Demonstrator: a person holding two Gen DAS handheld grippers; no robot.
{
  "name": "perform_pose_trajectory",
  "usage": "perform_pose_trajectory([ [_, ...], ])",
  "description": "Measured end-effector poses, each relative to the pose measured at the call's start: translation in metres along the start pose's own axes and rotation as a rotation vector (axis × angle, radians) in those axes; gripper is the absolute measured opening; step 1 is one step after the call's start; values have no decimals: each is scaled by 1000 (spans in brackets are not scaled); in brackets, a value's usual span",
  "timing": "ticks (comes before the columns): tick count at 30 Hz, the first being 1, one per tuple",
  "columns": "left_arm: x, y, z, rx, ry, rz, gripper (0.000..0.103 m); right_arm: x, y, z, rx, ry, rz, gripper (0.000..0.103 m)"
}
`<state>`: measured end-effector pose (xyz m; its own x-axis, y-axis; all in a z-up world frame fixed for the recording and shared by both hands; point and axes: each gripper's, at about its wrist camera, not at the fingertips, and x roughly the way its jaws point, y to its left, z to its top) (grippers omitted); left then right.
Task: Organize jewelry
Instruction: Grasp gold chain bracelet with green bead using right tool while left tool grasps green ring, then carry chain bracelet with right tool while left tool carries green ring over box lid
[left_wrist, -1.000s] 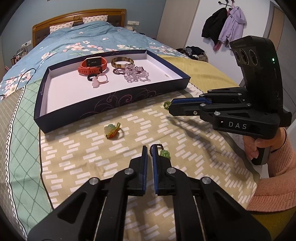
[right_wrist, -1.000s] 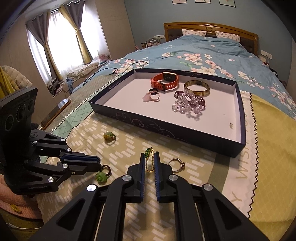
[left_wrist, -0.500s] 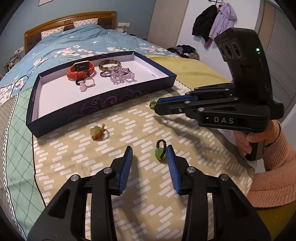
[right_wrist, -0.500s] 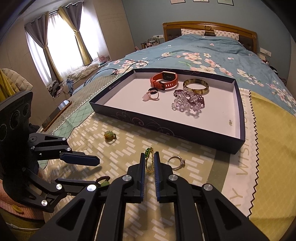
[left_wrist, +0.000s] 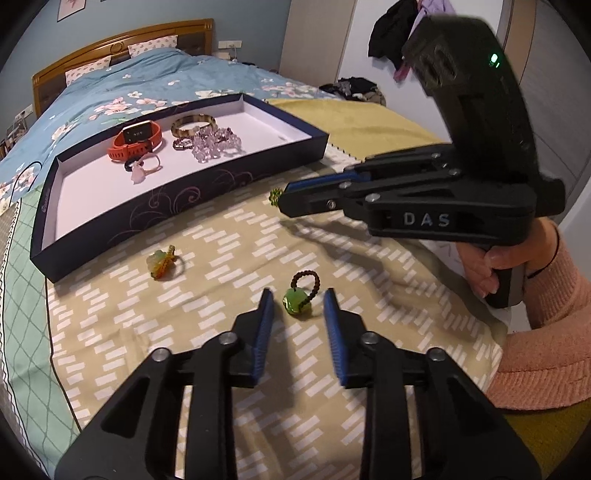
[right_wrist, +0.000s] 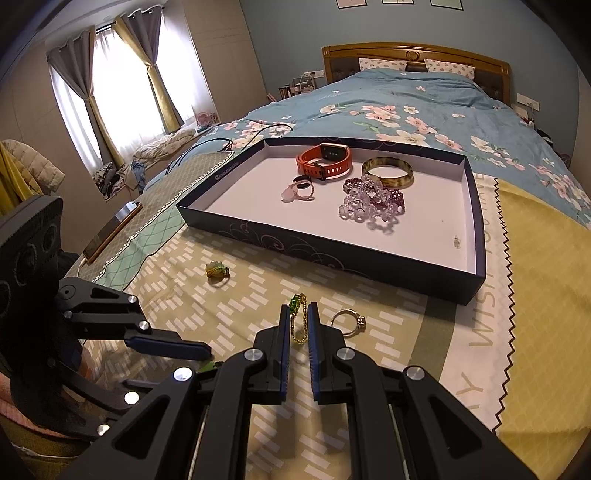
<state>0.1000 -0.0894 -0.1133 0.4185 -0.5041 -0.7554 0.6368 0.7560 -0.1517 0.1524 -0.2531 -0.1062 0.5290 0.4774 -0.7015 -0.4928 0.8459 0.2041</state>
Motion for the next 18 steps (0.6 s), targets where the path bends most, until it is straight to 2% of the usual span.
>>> perform_pose_trajectory([
  [2,0,1,1,-3,1,-4,16,-1,-1,0,2,-3,-1,8],
  [9,-5,7,3,-22,-29,9,15,-7,0,3,4,-27,-1,8],
  [18,-34,31,21,-84,-136,47,15,-18,0,15,7,-84,-6,8],
])
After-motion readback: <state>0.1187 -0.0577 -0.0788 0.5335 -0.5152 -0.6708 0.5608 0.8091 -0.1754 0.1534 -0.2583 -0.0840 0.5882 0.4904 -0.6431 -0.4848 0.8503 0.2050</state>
